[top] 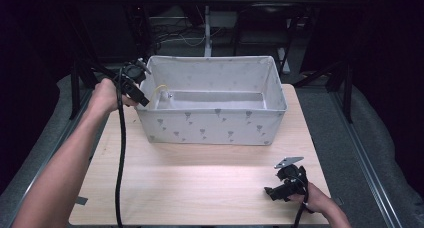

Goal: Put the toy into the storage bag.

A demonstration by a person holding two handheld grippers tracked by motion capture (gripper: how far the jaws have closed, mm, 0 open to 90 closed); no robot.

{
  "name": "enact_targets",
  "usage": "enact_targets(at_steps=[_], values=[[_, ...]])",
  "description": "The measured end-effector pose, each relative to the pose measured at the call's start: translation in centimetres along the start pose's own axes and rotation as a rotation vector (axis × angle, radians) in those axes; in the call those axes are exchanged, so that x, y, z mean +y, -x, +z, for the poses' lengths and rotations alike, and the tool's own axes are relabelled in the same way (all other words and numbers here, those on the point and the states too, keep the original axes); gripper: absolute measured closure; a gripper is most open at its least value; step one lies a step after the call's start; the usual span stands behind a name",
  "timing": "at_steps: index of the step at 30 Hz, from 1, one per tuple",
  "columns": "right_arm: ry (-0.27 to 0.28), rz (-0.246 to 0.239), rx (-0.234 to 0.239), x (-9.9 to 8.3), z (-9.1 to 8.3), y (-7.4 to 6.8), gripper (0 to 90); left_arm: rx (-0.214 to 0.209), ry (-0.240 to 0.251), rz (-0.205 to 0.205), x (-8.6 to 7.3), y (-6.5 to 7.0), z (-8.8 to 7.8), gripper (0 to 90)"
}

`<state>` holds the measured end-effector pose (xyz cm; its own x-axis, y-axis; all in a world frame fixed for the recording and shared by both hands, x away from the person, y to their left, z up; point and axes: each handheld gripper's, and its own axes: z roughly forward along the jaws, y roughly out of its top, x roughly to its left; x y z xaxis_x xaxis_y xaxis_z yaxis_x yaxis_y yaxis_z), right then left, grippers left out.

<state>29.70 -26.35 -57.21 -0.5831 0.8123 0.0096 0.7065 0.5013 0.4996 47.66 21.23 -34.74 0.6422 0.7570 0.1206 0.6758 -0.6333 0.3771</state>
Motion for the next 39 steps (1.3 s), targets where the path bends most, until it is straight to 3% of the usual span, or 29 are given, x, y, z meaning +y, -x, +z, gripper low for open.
enact_targets(at_steps=[4,8,12,18,23,27,39], values=[[-0.001,0.001,-0.001,0.0,0.0,0.0,0.0,0.03,0.06,-0.026,-1.1,-0.3,-2.2,45.3],[0.003,0.0,-0.003,0.0,0.0,0.0,0.0,0.039,0.079,-0.045,-2.6,-0.6,-3.7,31.5],[0.003,0.0,-0.003,0.0,0.0,0.0,0.0,0.031,0.106,-0.076,-4.2,-0.8,-4.8,20.6],[0.003,0.0,-0.003,0.0,0.0,0.0,0.0,0.049,0.127,-0.088,-7.0,-0.2,-5.3,8.1],[0.004,0.0,-0.002,0.0,0.0,0.0,0.0,0.061,0.128,-0.111,-9.8,0.4,-4.9,0.4],[0.001,0.001,-0.001,0.0,0.0,0.0,0.0,0.059,0.118,-0.126,-12.1,0.9,-3.9,0.0],[0.002,0.001,-0.001,0.0,0.0,0.0,0.0,0.058,0.095,-0.165,-17.9,2.8,1.4,0.0]])
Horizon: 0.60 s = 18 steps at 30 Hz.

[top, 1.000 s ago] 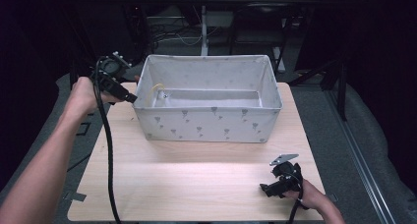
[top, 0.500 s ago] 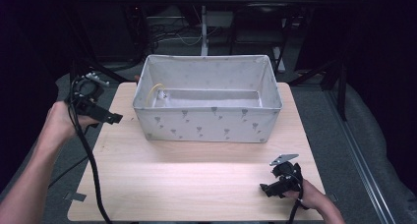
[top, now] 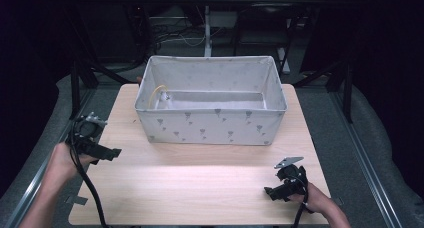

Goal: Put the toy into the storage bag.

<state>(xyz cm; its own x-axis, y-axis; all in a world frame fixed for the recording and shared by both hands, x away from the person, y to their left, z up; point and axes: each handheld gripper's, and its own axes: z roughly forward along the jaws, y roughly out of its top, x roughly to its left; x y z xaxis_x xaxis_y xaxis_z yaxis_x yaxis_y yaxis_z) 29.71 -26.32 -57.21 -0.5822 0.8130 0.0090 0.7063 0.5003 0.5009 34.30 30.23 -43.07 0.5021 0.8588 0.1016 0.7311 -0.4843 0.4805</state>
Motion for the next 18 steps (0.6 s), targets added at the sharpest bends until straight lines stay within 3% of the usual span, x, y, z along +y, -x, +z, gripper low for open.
enact_targets(at_steps=[12,18], values=[[0.006,-0.002,0.0,0.0,0.0,0.0,0.0,-0.032,-0.053,-0.038,-4.1,1.7,5.3,0.0],[0.007,-0.003,0.0,0.0,0.0,0.0,0.0,-0.023,-0.076,-0.038,-5.9,2.6,8.4,0.0]])
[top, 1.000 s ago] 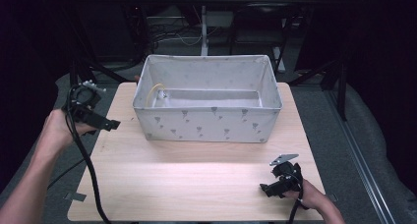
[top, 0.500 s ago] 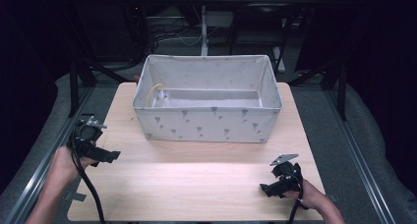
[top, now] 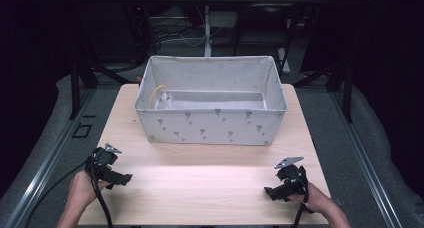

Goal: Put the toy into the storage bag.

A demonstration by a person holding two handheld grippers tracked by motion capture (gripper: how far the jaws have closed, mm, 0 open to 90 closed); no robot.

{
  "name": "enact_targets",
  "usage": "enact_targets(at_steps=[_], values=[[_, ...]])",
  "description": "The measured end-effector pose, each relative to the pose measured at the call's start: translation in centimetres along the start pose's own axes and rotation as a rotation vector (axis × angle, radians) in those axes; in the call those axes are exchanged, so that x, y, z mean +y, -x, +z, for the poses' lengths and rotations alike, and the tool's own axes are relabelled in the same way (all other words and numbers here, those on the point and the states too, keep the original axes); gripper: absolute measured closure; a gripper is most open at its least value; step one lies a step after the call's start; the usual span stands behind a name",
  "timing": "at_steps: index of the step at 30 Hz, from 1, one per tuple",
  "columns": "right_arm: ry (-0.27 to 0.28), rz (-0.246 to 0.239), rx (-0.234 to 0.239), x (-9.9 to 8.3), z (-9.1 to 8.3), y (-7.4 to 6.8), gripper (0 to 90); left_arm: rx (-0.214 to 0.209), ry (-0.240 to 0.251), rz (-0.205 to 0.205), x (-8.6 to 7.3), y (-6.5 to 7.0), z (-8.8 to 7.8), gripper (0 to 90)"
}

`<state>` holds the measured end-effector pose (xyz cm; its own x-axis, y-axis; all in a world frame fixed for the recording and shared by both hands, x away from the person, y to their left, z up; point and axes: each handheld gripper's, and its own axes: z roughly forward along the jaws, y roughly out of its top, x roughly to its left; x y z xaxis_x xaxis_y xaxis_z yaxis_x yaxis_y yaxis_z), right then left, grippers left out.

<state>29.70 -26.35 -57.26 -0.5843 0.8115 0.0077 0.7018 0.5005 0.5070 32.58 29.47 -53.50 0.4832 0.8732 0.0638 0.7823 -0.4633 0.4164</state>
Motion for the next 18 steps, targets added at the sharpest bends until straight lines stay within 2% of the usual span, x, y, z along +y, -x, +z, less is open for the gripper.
enact_targets(at_steps=[5,8,12,14,18], values=[[0.0,0.0,0.0,0.0,0.0,0.0,0.0,-0.007,-0.014,-0.017,-1.1,0.5,2.1,0.0],[-0.002,0.002,0.0,0.0,0.0,0.0,0.0,-0.02,0.001,-0.037,-1.7,0.7,2.8,0.0],[0.001,-0.002,0.0,0.0,0.0,0.0,0.0,-0.037,0.032,-0.045,-2.0,0.5,2.9,0.1],[0.003,-0.002,-0.001,0.0,0.0,0.0,0.0,-0.059,0.056,-0.055,-2.1,0.3,2.9,0.8],[0.006,-0.004,-0.001,-0.1,0.0,0.0,0.0,-0.064,0.092,-0.035,-2.6,0.2,3.1,0.0]])
